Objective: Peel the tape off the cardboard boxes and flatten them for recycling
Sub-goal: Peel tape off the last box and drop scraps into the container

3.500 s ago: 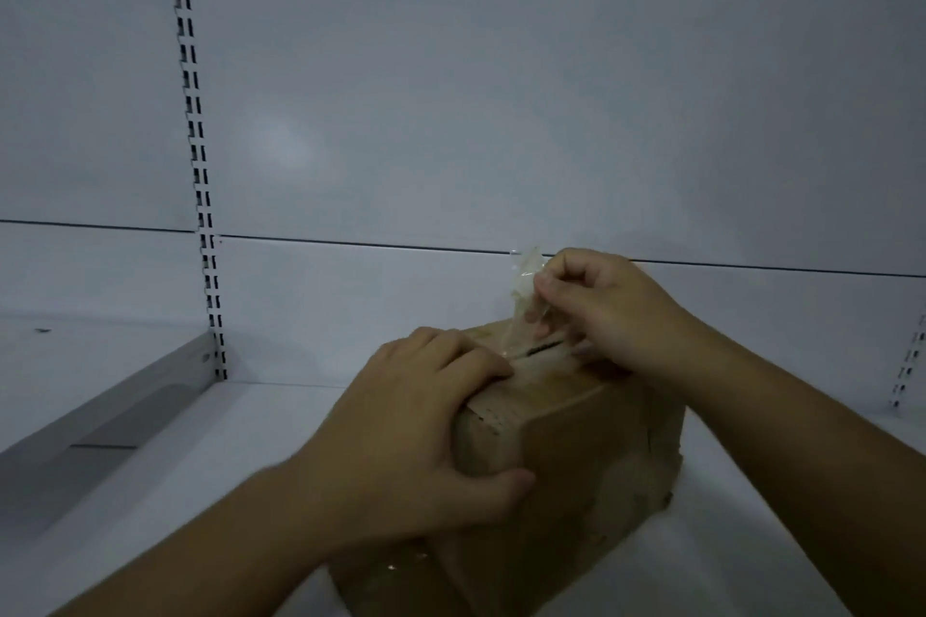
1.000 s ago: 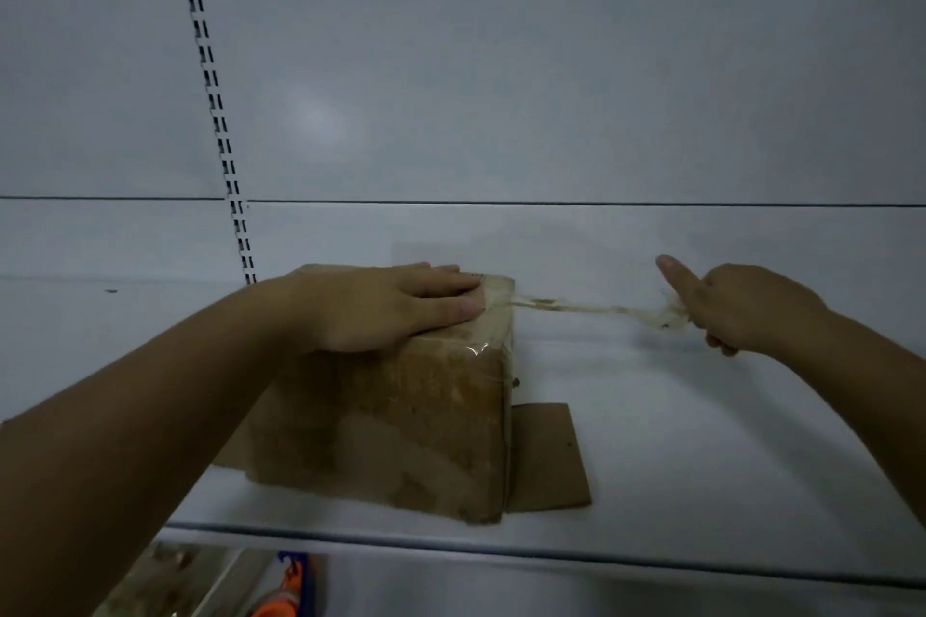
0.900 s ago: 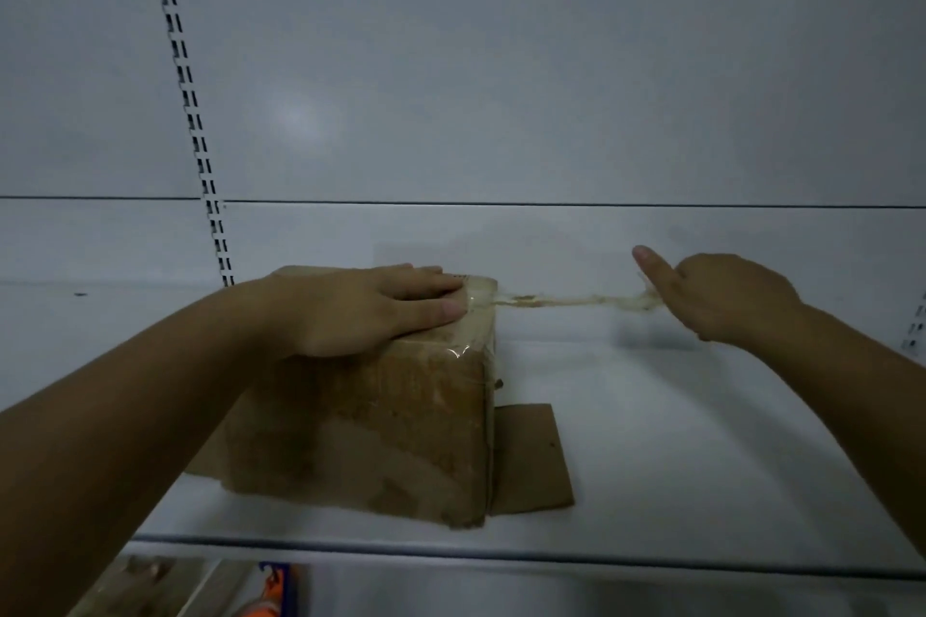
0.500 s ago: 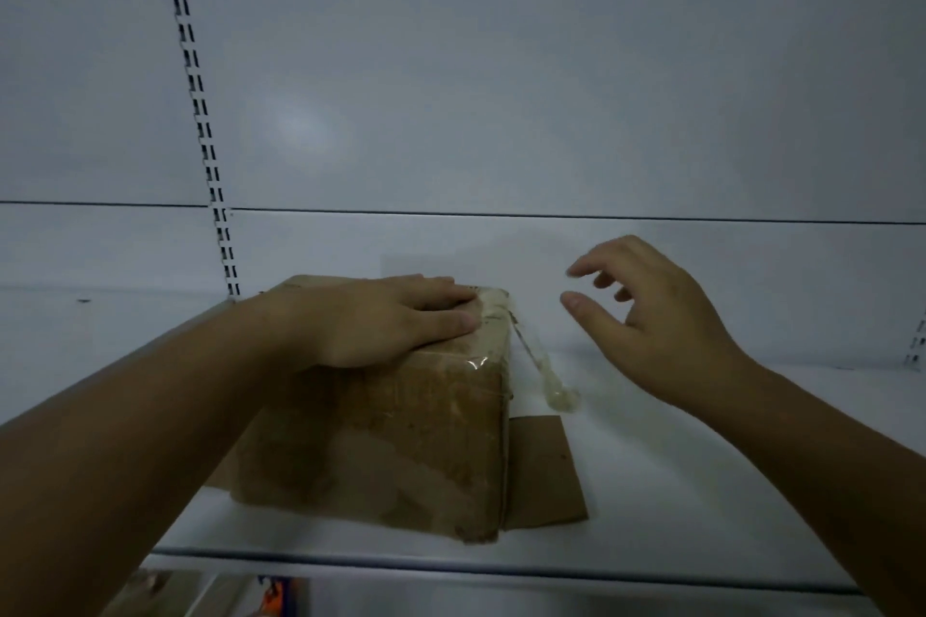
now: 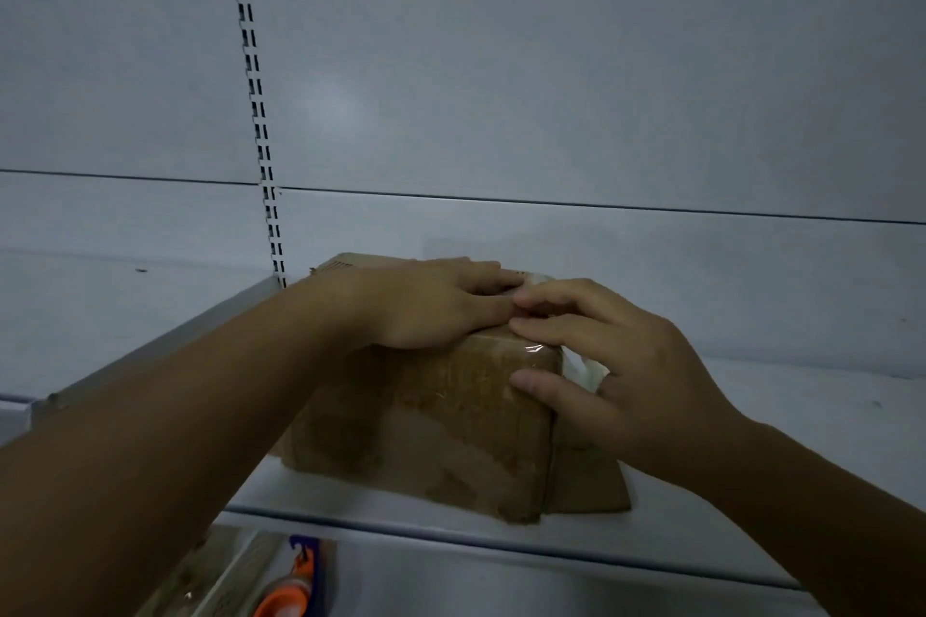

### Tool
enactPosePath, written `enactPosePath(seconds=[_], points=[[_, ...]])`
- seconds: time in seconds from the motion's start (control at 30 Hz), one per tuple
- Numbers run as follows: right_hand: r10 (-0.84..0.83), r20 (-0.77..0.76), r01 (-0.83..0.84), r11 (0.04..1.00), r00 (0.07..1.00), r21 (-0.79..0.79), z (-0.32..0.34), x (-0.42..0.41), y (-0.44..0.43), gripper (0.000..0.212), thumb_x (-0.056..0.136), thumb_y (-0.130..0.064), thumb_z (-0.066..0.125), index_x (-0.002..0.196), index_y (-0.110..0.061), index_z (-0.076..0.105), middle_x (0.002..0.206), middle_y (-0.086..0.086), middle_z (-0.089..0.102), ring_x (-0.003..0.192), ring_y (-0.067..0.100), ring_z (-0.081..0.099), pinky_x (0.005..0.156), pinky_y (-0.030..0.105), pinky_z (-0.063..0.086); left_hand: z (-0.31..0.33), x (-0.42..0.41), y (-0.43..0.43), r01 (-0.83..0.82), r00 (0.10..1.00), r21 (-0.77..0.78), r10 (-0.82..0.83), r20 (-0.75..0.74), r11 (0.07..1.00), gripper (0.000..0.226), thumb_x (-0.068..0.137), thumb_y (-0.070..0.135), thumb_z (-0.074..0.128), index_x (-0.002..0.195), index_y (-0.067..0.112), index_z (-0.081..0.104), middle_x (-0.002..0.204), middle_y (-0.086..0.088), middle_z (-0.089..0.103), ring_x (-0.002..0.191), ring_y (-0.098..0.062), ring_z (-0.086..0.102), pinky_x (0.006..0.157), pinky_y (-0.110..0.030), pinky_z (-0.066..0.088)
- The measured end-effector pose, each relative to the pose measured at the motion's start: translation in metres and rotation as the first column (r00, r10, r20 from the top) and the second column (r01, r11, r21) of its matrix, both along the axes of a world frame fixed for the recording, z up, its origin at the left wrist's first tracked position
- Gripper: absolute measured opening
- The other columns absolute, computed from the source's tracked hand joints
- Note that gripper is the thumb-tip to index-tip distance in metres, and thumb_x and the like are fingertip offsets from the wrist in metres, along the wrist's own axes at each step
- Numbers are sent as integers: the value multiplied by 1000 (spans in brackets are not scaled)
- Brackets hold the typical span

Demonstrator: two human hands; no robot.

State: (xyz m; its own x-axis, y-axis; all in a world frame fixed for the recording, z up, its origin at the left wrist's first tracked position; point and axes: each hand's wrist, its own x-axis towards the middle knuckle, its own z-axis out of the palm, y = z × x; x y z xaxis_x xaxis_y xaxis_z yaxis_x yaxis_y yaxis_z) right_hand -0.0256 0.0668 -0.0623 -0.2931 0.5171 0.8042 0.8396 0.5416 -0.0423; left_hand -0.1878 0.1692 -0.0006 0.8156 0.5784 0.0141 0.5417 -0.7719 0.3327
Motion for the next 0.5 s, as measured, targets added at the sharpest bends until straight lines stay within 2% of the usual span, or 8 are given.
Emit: enactPosePath(seconds=[0.07,0.17,0.23,0.3,0.4,0.5], points=[[7,-19,-5,998,1000,62,-4,0,2,37,84,-38,62,112,-14,67,114,0,63,105,5,55,89,17,48,-1,0,2,-18,1000,9,18,-16,1000,70,80,74,26,144,46,28,153,19,26,141,-5,20,118,-41,13],[-10,-69,24,977,998,210,-11,0,4,31,84,-44,62,101,-18,60,106,-3,60,102,0,48,91,9,38,0,0,0,-43,998,20,44,-34,999,60,91,66,29,146,44,24,156,18,18,143,-5,14,118,-34,5],[-5,-68,25,954,998,299,-14,1,5,23,84,-38,63,84,-15,62,98,1,61,95,5,50,84,13,41,1,0,-2,-49,998,26,50,-39,998,58,91,62,29,146,43,22,156,18,15,144,-4,11,116,-30,4],[38,-79,-11,947,996,321,-14,0,5,19,85,-32,62,76,-15,62,95,2,62,90,8,53,79,17,43,2,1,-3,-46,998,25,47,-43,999,58,91,61,28,146,43,20,157,17,14,144,-4,10,117,-31,4],[108,-208,-67,979,972,194,-12,-3,3,13,89,-31,55,80,-23,52,96,-9,60,93,0,56,84,11,41,1,0,-2,-44,998,33,46,-46,998,59,91,62,29,146,44,20,157,18,13,144,-3,9,119,-34,4],[124,-463,-147,989,878,-14,-6,-8,0,11,87,-33,52,78,-26,52,89,-11,67,91,1,63,80,10,46,1,0,-1,-37,998,32,39,-44,999,58,91,62,29,146,45,20,157,19,12,144,-3,6,119,-34,3]])
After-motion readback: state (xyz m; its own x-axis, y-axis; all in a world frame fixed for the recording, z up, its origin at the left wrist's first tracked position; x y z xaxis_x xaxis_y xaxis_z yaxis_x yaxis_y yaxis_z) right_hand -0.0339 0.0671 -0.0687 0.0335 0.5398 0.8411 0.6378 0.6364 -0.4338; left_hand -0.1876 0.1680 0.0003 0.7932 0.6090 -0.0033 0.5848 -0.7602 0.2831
